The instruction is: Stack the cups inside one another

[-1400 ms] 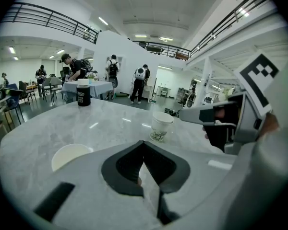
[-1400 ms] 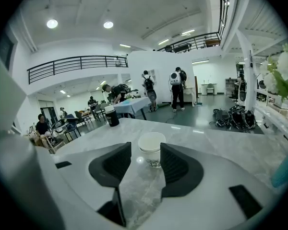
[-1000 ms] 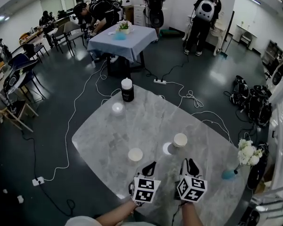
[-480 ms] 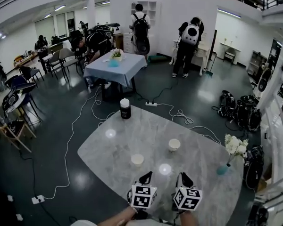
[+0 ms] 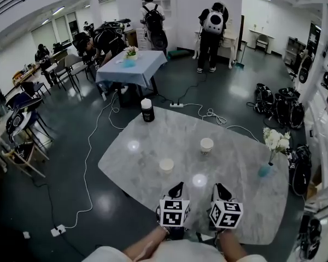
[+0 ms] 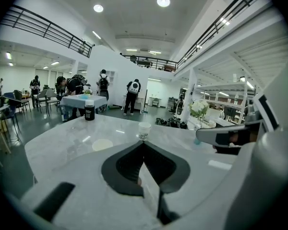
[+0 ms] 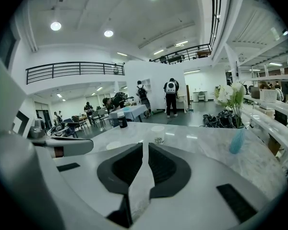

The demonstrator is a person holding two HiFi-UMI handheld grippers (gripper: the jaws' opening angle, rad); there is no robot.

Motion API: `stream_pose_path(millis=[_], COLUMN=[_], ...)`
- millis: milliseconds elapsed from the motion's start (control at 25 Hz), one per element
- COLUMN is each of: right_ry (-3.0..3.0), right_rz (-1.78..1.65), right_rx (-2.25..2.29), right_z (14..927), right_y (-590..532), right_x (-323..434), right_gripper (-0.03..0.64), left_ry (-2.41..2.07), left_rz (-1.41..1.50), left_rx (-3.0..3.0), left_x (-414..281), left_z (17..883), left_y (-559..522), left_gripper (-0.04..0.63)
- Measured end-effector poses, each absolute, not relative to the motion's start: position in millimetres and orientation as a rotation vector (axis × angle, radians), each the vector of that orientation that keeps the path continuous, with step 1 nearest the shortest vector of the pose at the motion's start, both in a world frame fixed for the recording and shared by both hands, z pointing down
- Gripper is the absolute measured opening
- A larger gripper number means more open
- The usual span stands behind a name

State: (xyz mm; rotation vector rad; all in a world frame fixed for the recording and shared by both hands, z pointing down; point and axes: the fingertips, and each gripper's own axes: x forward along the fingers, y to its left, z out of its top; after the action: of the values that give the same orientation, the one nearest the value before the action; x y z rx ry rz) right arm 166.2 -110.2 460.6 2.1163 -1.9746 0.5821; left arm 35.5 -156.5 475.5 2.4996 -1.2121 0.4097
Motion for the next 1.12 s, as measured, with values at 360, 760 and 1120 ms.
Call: stream_pose_path(millis=[360, 760, 1120], right_ry=[-1.981, -1.991, -2.063], right_rz=[0.576, 0.604, 0.644], right_rx=[2.111, 2.101, 2.043], right_z=[457.0, 462.8, 475.4], right_y=[-109.9, -111.7, -127.4], right_x=[167.7, 169.5, 157.6], right_gripper=[0.038, 0.037, 0.038], left_ry=[-1.17, -1.197, -1.267], left_rz=[0.398, 0.423, 0.432], left_rx=[2.532, 2.52, 2.456], left_x=[43.7, 45.5, 28.5], left_z=[469.3, 473.5, 485.6], left_y=[-154.0, -153.0, -164.3], left_gripper=[-0.005, -0.005, -0.005])
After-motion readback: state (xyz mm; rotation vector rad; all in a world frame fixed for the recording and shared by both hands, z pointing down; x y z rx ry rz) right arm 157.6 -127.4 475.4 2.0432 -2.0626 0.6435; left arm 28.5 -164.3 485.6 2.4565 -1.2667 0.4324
